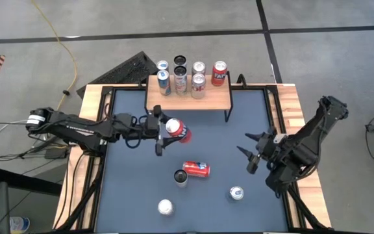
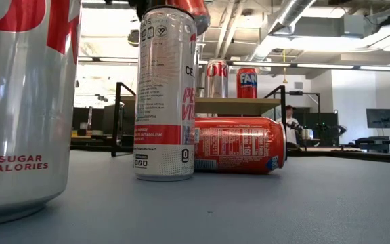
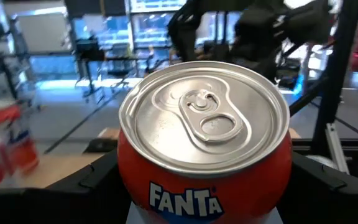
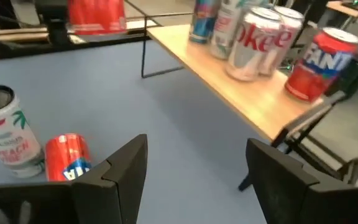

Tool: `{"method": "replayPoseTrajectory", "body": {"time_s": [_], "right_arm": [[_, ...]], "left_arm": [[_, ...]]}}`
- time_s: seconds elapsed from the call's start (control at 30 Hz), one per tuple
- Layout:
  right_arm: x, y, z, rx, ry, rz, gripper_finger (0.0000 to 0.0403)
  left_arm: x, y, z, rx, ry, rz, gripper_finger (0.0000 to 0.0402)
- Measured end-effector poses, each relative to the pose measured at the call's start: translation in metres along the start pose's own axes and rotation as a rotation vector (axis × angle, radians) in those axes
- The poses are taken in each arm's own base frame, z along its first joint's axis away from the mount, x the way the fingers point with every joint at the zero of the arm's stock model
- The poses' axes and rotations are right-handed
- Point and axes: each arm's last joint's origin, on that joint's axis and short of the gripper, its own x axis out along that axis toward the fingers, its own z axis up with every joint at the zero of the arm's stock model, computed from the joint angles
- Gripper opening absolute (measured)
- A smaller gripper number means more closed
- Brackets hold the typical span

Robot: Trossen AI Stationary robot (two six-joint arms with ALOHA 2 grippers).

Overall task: Place canned beverage on shelf
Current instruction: Put the top left orange soda can on the shelf aligned with the other orange soda can

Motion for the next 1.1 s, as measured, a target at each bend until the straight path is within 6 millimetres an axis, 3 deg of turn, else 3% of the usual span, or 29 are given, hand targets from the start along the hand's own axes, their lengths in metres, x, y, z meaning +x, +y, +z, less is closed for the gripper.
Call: {"method": "replayPoseTrajectory", "body": {"time_s": [0.13, 0.67, 1.1], "right_arm": [[-0.001, -0.010, -0.009, 0.043, 0.005, -0.027, 0.0254], [0.004, -0.019, -0.047, 0.113, -0.028, -0.046, 0.0254], [0.002, -0.025, -0.057, 0.171, -0.066, -0.024, 0.0254]], "left_arm": [[0.012, -0.001, 0.009, 0.014, -0.023, -0.033, 0.0286], [0.065, 0.012, 0.004, 0.010, 0.005, -0.104, 0.0286], [0.122, 0.042, -0.003, 0.069, 0.017, -0.046, 0.0286]]}}
